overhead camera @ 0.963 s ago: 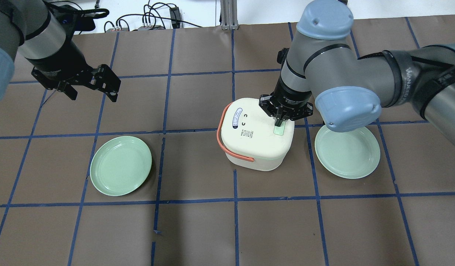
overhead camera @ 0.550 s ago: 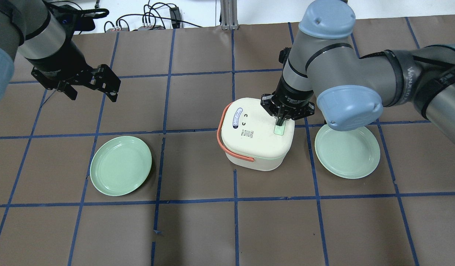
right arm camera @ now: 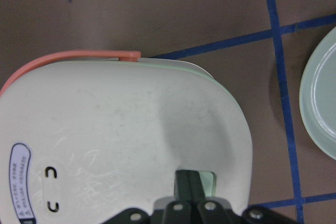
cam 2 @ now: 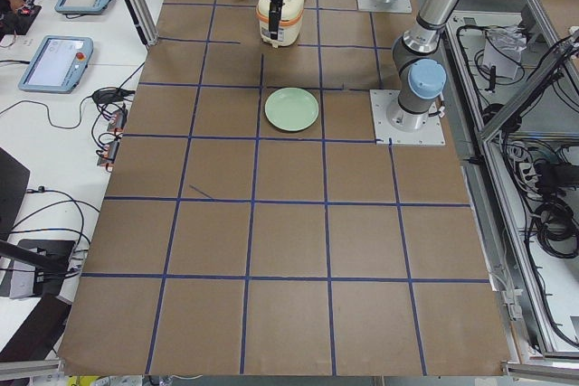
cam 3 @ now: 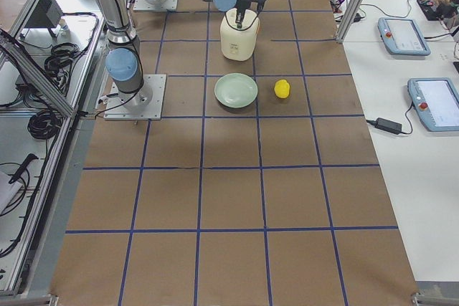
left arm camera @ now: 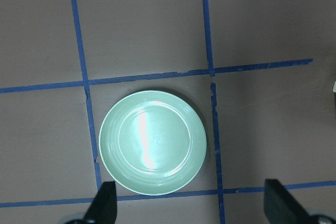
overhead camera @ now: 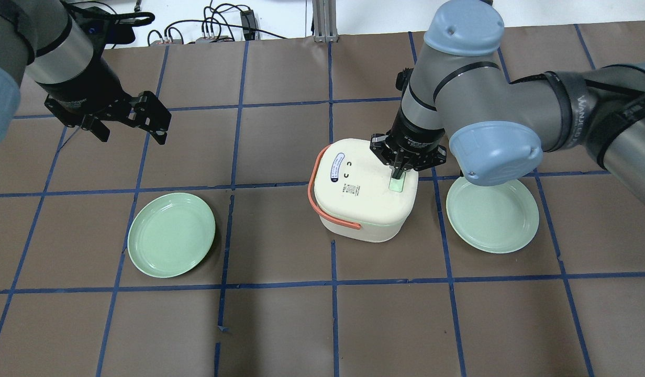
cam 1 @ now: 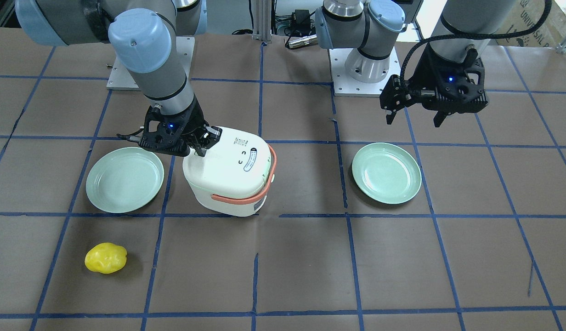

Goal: Press rice cooker button
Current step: 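Press down on the pale green button with the closed right gripper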

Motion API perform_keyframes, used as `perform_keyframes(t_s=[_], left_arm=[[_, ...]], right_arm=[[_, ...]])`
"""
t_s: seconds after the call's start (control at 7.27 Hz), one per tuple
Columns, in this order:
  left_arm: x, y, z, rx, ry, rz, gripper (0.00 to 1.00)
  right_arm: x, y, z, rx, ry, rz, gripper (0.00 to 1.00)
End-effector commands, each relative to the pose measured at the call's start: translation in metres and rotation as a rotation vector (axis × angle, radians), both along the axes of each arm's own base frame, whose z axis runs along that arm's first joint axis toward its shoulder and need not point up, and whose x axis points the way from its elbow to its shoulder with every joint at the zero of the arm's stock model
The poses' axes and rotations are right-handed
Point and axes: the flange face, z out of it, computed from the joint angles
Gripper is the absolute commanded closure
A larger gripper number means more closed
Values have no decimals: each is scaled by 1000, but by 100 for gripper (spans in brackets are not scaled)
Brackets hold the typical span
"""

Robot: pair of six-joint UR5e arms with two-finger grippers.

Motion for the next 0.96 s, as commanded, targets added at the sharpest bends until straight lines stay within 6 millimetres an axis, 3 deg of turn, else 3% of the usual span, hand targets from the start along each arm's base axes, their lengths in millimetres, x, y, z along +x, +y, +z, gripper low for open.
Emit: perform_keyframes(t_s=[0.0,0.41,0.83], left_arm=[[0,0,0,0,0,0,0],[0,0,0,0,0,0,0],[0,0,0,0,0,0,0]], right_arm=[[0,0,-2,3,2,1,91],[1,0,-2,6,-3,-7,90],[-1,0,17,-19,-2,-10,81]])
